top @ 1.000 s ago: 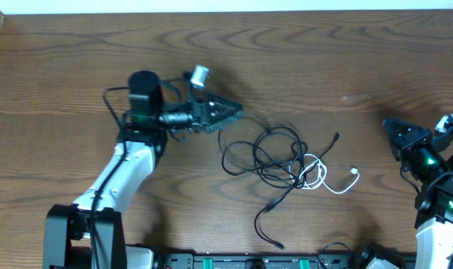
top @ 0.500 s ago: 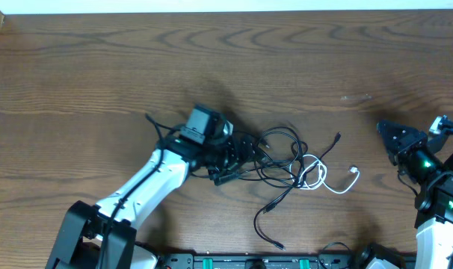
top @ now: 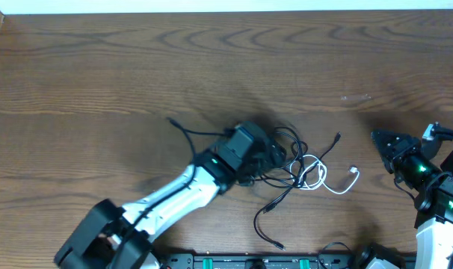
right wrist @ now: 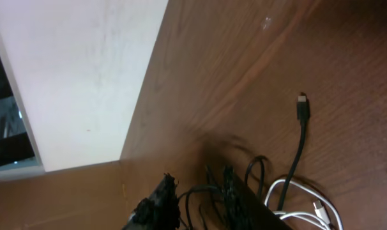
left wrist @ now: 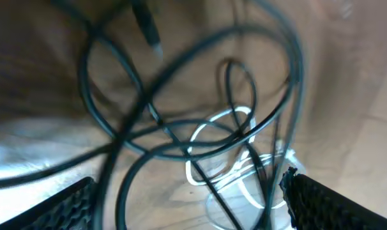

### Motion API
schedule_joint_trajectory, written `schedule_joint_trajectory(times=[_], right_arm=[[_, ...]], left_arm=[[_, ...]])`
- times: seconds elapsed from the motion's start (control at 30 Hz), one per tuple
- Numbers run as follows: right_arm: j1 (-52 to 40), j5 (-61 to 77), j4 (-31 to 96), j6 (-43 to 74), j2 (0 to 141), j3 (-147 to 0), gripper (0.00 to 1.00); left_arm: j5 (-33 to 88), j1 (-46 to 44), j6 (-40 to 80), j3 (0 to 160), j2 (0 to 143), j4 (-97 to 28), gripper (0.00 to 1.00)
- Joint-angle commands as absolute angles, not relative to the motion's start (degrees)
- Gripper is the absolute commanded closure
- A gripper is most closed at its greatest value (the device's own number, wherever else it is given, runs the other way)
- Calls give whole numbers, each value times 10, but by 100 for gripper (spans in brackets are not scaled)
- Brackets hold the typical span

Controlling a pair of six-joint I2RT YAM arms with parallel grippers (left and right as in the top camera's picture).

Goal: Untangle cables

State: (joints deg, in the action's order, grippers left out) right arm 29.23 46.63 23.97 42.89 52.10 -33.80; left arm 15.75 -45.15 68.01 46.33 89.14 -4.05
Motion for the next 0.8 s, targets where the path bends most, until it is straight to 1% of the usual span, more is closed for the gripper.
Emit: schedule_joint_trajectory(times=[0.0,0.1,0.17,0.23,0.3,0.37,0.5,0.63,0.77], right_arm=[[287,467,248,406,517,-338,77],[281,467,254,405,517,-338,76],[272,467,254,403,517,-338,76],[263,467,255,402,517,-338,76],[252,467,260,402,517,-338,76],[241,468,267,400,517,-338,75],[223,497,268,342,517,-338,68],[212,567,268,266,517,-338,60],[203,619,266,234,517,-338,54]], left_arm=[[100,-479,697,466,922,-42,16],[98,-490,697,466,948,-43,71],[98,-490,693,466,961,-49,92],[98,-485,685,466,964,-53,92],[104,-474,650,467,958,-48,92],[135,-454,597,468,943,-37,92],[222,-385,502,475,884,-34,92],[323,-298,470,475,806,-33,92],[434,-241,420,475,747,-33,92]])
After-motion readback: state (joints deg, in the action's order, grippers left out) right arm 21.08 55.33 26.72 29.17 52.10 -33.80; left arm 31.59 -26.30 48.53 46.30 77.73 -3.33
